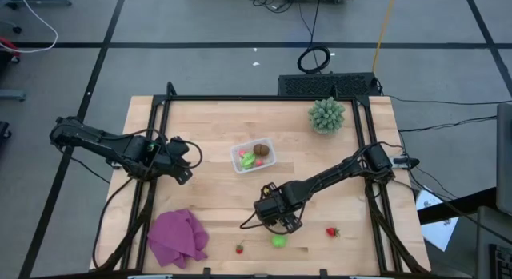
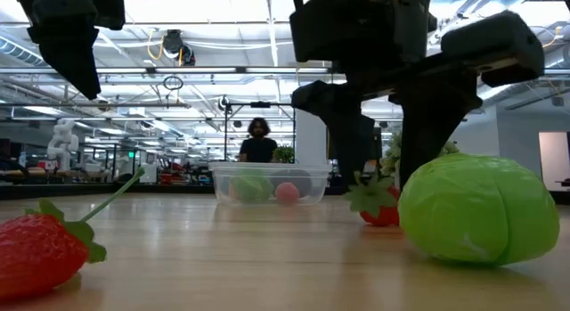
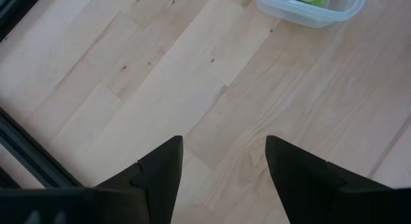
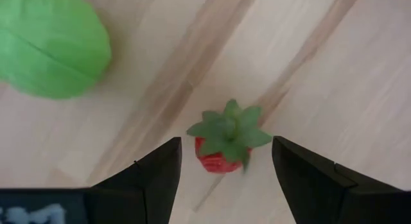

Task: Pick and placing Produce into tupperware
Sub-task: Put the top red strawberry into the transparent container

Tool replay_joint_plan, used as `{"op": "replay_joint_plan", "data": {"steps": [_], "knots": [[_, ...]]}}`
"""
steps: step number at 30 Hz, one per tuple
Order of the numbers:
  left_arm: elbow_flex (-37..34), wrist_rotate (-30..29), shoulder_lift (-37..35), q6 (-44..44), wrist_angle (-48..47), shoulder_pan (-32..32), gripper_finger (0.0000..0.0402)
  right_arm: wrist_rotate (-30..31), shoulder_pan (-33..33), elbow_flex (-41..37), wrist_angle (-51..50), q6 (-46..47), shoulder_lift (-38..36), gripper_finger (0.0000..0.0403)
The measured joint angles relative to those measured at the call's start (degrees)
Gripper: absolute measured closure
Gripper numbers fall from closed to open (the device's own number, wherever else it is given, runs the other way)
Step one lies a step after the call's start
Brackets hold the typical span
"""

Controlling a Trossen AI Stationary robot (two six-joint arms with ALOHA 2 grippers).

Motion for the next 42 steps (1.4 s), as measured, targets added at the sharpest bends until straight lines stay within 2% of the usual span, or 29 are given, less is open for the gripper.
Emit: {"op": "replay_joint_plan", "data": {"steps": [14, 29, 42], "knots": [[0.0, 0.02, 0.02, 1.08, 2.27, -0.02, 0.0174, -0.12, -0.09, -3.55, 3.49, 2.96, 0.04, 0.017], [0.0, 0.02, 0.0, 1.44, 2.26, -0.02, 0.0174, -0.12, -0.09, -3.66, 5.03, 4.43, 0.04, 0.0172], [0.0, 0.02, 0.02, 1.44, 2.31, 0.0, 0.0174, -0.12, -0.09, -3.65, 5.36, 4.63, 0.04, 0.024]]}}
